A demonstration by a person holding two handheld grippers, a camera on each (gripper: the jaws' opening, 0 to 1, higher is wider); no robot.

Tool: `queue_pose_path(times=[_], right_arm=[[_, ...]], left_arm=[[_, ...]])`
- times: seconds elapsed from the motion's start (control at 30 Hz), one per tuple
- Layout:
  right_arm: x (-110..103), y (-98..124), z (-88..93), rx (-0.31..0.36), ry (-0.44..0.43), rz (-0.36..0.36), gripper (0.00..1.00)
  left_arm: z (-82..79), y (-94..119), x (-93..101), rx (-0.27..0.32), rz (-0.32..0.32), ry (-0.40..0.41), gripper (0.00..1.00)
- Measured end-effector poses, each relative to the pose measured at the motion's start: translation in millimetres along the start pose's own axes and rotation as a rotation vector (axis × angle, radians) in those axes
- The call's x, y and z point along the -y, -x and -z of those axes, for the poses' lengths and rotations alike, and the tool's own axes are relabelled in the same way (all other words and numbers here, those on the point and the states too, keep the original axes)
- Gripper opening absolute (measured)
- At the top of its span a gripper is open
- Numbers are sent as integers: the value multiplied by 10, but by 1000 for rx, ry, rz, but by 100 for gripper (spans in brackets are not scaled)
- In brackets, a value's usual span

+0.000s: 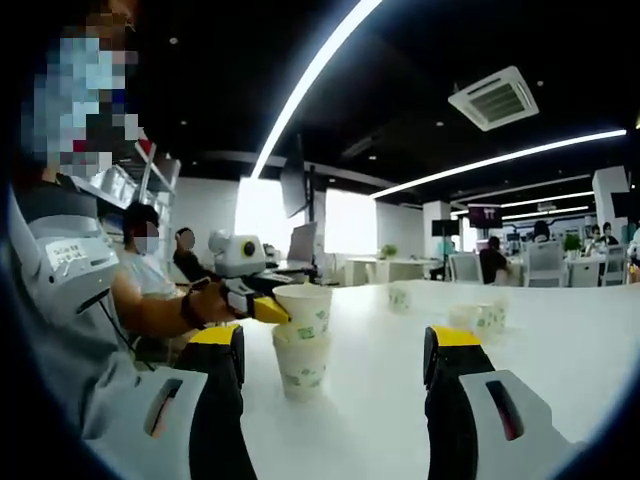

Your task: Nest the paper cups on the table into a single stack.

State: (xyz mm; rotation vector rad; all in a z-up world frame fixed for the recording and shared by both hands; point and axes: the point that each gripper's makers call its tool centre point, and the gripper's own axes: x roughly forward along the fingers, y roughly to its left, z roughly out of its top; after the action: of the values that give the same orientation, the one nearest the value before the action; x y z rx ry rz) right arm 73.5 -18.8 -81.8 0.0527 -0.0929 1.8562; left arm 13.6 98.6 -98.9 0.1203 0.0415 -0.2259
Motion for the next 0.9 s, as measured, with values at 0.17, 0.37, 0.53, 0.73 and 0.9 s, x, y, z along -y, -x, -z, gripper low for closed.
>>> queue_pose_path(times=[0.17,0.37,0.53,0.73,0.9], right_arm=[[22,5,15,-3,-2,4,77],[17,-10,20,-3,-4,0,77],[17,-2,24,-4,-3,-2,76],[24,6,20,-2,-4,0,76],[18,11,18,-2,-2,1,76]], left_arm=[[11,19,-4,-5,-10,-13,49],[41,16,-30,-12,-19,-8,49],[63,3,-29,-14,-14,8,50],[72,3,-55,-7,-21,16,50],[94,3,-66,-7,-22,24,53]])
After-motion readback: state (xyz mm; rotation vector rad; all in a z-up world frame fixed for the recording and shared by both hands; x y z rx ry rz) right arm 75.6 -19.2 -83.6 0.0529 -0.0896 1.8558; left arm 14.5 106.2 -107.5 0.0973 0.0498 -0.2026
